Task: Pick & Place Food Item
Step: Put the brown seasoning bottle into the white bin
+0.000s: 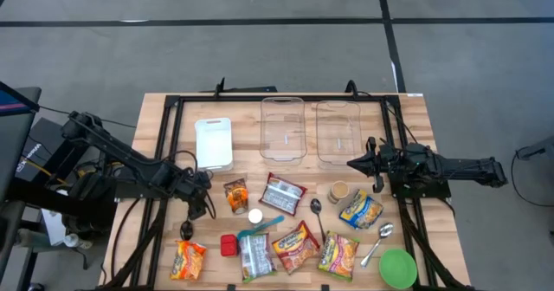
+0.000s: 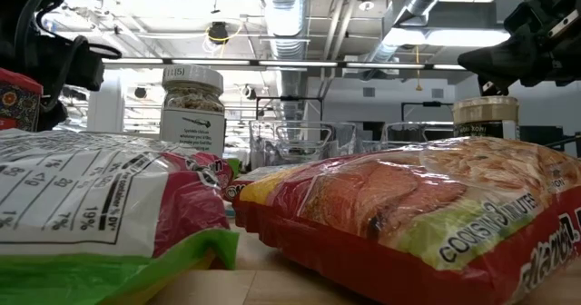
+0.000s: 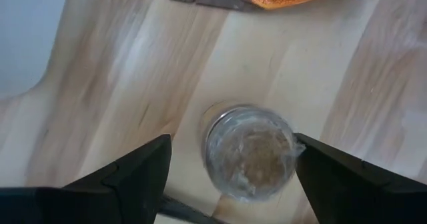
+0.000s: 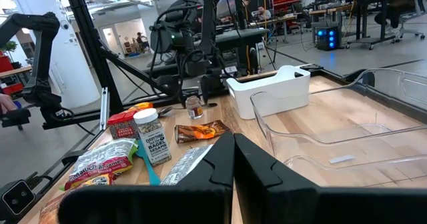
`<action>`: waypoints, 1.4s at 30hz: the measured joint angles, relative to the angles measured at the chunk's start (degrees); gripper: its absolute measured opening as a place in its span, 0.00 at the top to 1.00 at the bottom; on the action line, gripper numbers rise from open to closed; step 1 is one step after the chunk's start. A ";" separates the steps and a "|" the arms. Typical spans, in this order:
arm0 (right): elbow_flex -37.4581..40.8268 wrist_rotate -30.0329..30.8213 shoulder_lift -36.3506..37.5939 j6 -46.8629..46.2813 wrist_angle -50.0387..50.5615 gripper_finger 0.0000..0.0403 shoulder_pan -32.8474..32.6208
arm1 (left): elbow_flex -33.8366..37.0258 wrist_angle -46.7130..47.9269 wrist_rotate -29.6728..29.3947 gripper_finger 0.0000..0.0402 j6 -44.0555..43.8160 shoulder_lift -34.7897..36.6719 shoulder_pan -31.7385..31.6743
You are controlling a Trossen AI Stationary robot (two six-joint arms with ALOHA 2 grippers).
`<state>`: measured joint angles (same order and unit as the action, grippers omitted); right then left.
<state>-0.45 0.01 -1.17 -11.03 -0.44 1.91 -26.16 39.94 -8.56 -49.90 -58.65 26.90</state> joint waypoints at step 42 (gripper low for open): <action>-0.02 0.02 0.00 -0.02 0.02 1.00 0.02 | 0.88 -2.33 -3.63 0.27 4.52 -7.28 0.02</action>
<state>-0.47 0.03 -1.17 -11.05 -0.43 1.93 -25.28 37.60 -12.19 -45.38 -65.93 26.92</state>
